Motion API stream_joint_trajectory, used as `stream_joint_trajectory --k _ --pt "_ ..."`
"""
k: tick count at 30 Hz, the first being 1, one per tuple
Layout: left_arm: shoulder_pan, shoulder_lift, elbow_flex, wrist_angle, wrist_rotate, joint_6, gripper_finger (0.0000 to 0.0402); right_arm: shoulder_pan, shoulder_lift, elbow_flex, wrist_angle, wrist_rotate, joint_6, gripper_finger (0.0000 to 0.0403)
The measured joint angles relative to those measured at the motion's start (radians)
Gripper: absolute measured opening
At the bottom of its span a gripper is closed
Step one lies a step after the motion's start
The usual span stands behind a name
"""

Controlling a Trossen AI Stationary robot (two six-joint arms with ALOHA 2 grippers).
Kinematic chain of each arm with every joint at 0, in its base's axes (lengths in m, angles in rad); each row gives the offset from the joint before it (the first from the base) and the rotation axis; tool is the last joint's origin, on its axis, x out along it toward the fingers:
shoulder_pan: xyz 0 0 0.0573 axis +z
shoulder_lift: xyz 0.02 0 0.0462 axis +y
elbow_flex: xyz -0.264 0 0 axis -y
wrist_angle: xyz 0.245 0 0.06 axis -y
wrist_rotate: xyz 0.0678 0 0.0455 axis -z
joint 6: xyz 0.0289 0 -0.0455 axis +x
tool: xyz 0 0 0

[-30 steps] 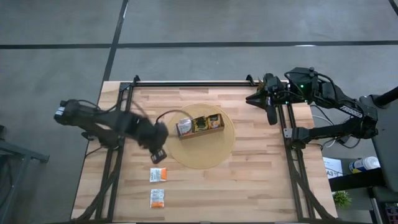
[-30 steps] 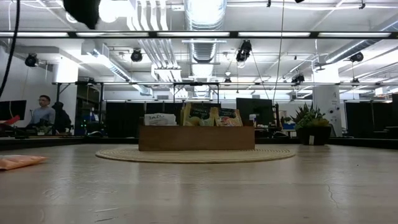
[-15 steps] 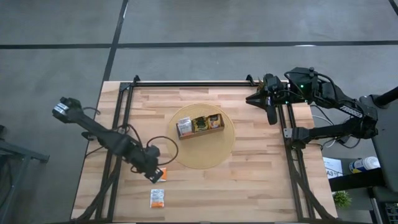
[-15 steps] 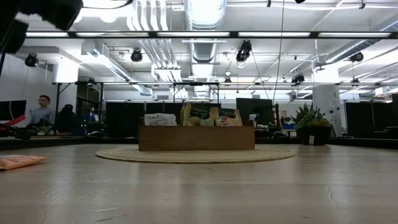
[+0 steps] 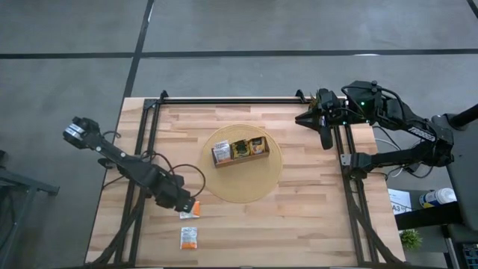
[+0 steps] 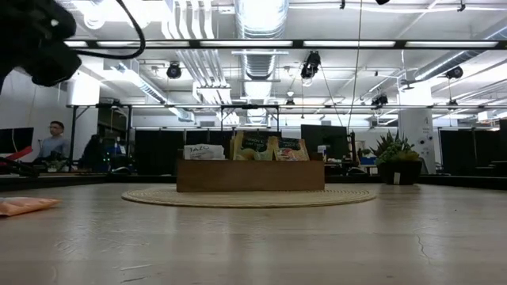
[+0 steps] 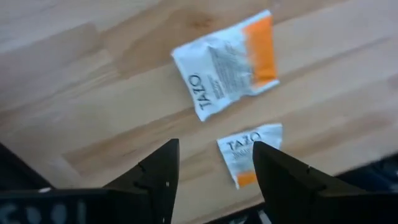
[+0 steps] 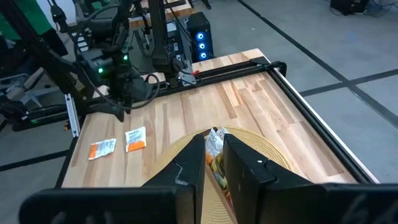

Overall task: Pick & Place Tea
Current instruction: Put the white tea bag into the left section of the wooden organizer

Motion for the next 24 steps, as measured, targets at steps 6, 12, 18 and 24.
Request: stream_joint_trajectory --k 6,12,18,24 --pt "0.000 0.051 -0.013 0.001 -0.057 -0.034 0.0197 0.000 0.000 0.000 0.000 0.002 0.000 0.0057" --pt "0.000 0.153 -0.009 0.015 -0.110 -0.074 0.0197 0.000 0.000 0.000 0.001 0.003 0.006 0.0057" --pt "0.000 0.269 0.017 0.072 -0.102 -0.072 0.0197 0.000 0.000 0.000 0.002 0.023 0.032 0.0057" --pt "-0.001 0.339 0.026 0.073 -0.018 -0.074 0.0197 0.000 0.000 0.000 0.005 0.023 0.031 0.0057"
